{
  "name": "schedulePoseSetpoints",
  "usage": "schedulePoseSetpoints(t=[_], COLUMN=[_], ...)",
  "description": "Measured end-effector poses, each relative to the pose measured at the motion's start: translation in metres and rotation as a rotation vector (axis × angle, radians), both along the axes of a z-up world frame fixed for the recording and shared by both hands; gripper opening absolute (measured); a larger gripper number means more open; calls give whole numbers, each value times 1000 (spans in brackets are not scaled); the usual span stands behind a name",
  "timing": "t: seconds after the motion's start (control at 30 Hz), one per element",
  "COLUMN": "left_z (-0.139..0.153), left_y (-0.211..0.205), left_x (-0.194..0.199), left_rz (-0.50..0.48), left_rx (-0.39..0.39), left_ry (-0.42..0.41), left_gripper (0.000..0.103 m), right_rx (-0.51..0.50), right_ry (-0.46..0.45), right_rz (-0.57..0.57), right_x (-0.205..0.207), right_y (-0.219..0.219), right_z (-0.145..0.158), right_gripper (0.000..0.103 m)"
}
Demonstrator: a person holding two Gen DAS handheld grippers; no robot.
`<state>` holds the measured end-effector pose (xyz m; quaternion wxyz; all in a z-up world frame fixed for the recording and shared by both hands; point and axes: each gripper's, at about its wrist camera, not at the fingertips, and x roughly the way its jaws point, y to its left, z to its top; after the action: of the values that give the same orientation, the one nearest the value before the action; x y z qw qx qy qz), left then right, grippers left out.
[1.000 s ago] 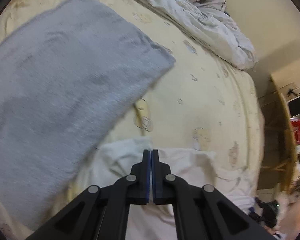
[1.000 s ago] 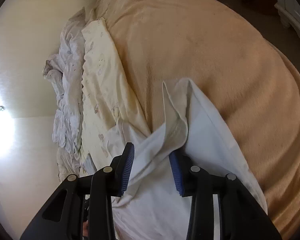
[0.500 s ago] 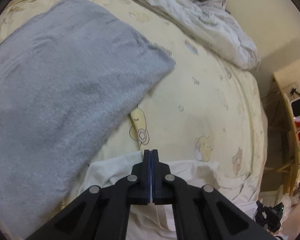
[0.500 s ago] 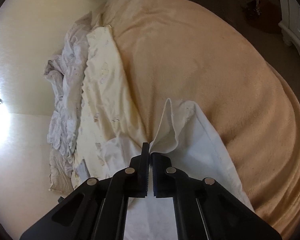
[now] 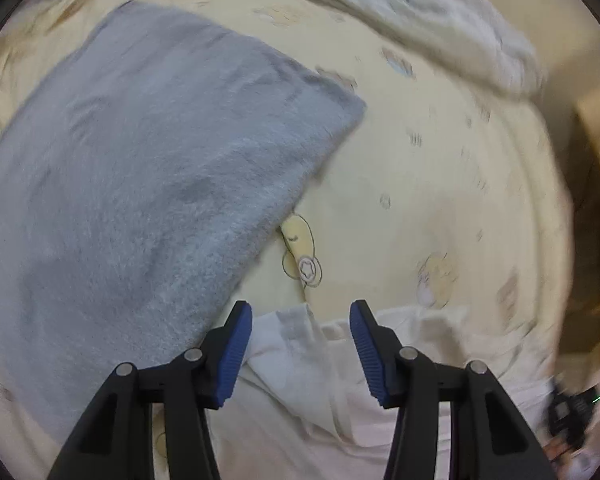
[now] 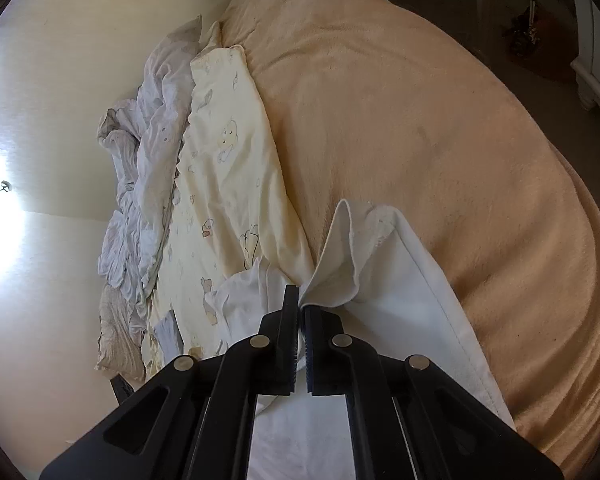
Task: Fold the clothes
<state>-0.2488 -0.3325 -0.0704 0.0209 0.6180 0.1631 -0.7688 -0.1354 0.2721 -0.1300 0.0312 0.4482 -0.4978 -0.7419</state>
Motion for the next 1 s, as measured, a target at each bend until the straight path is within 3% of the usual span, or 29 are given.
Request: schedulePoseSetpoints(t=[0.07, 0.13, 0.17, 0.4, 0.6, 0.8, 0.9, 1.0], left_z=[-6, -11, -10, 22, 31, 17, 13, 9], left_y=[12, 21, 22, 1, -36, -34, -40, -37], left_x=[-7, -12, -13, -8, -11, -22, -12, -8], left_rz=[-40, -74, -77, -18, 126, 180, 202, 179], left_rx=[-75, -124, -125, -109, 30, 64, 98, 81], left_ry=[-43, -64, -59, 68, 157, 179, 174, 168], left_gripper=[51, 14, 4, 3, 3, 3, 3, 3], right_rx=[1, -1, -2, -11, -63, -129, -175, -192], right_ry=[0, -4, -5, 25, 19, -18, -90, -108], right_rz=[1, 0, 1, 4, -11, 17, 41, 69], right_x=[-2, -2, -2, -2, -15, -42, -52, -53], right_y=[-2, -2, -2, 2, 9, 10, 13, 18], right_z=[-1, -2, -3, 5, 2, -8, -19, -20], right_gripper=[2, 2, 2, 2, 2, 2, 2, 7])
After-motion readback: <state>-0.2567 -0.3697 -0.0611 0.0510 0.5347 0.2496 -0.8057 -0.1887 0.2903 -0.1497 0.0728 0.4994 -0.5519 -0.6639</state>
